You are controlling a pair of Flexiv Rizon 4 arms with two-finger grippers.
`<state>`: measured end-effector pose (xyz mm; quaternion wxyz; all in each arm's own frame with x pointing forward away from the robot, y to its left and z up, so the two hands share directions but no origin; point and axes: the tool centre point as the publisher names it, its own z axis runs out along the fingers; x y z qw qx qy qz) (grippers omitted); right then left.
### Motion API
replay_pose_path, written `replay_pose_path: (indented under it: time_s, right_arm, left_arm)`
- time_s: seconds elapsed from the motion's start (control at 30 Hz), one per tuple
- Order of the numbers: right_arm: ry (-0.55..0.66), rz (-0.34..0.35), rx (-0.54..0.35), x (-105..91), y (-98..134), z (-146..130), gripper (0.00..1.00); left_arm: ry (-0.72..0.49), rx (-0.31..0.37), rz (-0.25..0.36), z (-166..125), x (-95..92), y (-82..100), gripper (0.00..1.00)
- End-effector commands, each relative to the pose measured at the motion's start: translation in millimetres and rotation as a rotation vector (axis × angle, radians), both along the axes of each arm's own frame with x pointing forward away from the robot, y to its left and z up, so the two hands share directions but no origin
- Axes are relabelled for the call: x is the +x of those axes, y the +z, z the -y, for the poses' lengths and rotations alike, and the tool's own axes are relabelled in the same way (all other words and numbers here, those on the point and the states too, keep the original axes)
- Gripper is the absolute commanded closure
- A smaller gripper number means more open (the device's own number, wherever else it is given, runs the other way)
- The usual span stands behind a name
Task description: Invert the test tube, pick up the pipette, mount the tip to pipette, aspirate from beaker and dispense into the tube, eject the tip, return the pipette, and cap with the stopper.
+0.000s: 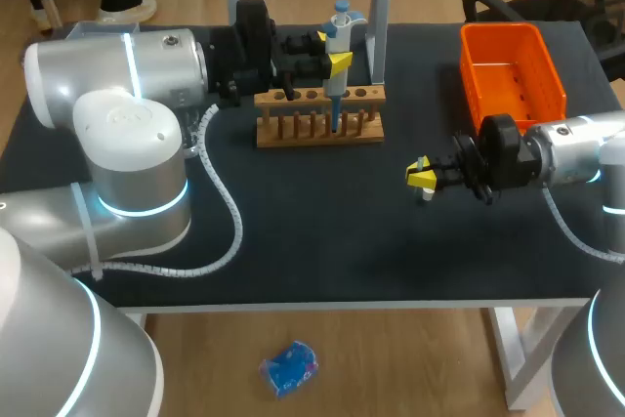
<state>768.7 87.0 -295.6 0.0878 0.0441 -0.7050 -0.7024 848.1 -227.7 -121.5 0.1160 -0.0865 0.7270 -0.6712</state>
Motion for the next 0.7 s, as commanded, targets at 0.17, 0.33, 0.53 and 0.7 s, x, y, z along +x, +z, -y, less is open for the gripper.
replay_pose_path:
  time_s: [0.17, 0.33, 0.53, 0.7]
  right_arm:
    - [0.002, 0.001, 0.000, 0.2, -0.3, 0.6, 1.00]
    - [0.002, 0.001, 0.000, 0.2, -0.3, 0.6, 1.00]
    - [0.002, 0.001, 0.000, 0.2, -0.3, 0.6, 1.00]
    - [0.002, 0.001, 0.000, 0.2, -0.3, 0.6, 1.00]
  left_arm:
    - [-0.007, 0.015, 0.036, 20.5, -14.4, 15.4, 1.00]
    - [-0.029, 0.032, 0.024, 27.1, -19.1, 20.1, 1.00]
    - [-0.060, 0.037, 0.006, 41.4, -29.5, 22.0, 1.00]
    - [-0.081, 0.028, -0.003, 49.5, -37.1, 22.7, 1.00]
